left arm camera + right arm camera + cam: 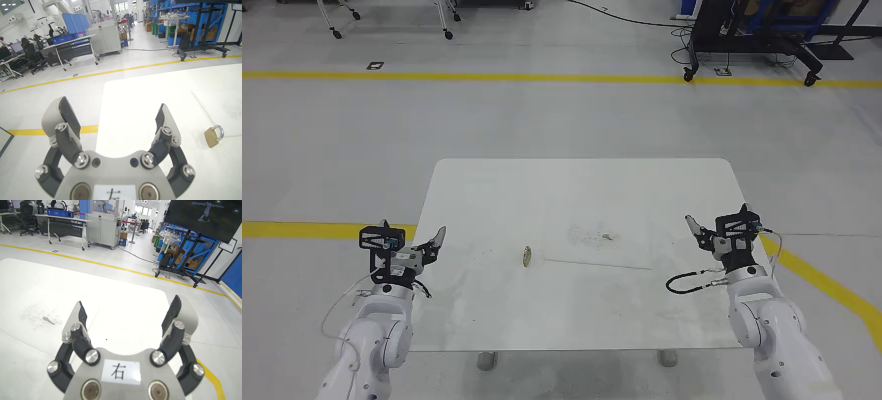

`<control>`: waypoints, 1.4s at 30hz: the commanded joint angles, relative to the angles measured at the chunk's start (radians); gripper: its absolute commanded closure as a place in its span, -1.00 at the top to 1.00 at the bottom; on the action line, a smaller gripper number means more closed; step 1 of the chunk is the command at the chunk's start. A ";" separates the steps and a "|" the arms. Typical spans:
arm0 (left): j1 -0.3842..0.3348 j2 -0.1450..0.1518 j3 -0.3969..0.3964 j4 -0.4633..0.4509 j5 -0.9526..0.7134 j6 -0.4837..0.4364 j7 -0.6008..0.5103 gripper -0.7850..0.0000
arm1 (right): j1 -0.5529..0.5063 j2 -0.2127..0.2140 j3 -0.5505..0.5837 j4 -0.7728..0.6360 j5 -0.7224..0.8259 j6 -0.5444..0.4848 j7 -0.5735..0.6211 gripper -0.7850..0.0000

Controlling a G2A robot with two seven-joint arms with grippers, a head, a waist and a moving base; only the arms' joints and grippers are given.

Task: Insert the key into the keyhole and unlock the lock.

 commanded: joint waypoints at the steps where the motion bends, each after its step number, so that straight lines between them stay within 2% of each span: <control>1: 0.000 0.000 0.000 0.000 0.000 0.000 0.000 1.00 | 0.000 0.000 0.000 0.000 0.000 0.000 0.000 1.00; 6: 0.000 0.000 0.000 0.000 0.000 0.000 0.000 1.00 | 0.016 0.000 -0.019 0.016 -0.025 -0.018 0.023 1.00; 11: 0.000 0.000 0.000 0.000 0.000 0.000 0.000 1.00 | 0.165 -0.008 -0.127 0.136 -0.019 -0.131 0.099 1.00; 15: 0.000 0.000 0.000 0.000 0.000 0.000 0.000 1.00 | 0.244 -0.018 -0.193 0.206 -0.016 -0.149 0.146 1.00; 26: 0.000 0.000 0.000 0.000 0.000 0.000 0.000 1.00 | 0.244 -0.018 -0.193 0.206 -0.016 -0.149 0.146 1.00; 32: 0.000 0.000 0.000 0.000 0.000 0.000 0.000 1.00 | 0.319 -0.022 -0.254 0.291 0.021 -0.301 0.179 1.00; 37: 0.000 0.000 0.000 0.000 0.000 0.000 0.000 1.00 | 0.423 -0.030 -0.333 0.388 0.053 -0.489 0.198 1.00; 42: 0.000 0.000 0.000 0.000 0.000 0.000 0.000 1.00 | 0.502 -0.033 -0.371 0.492 0.052 -0.611 0.156 1.00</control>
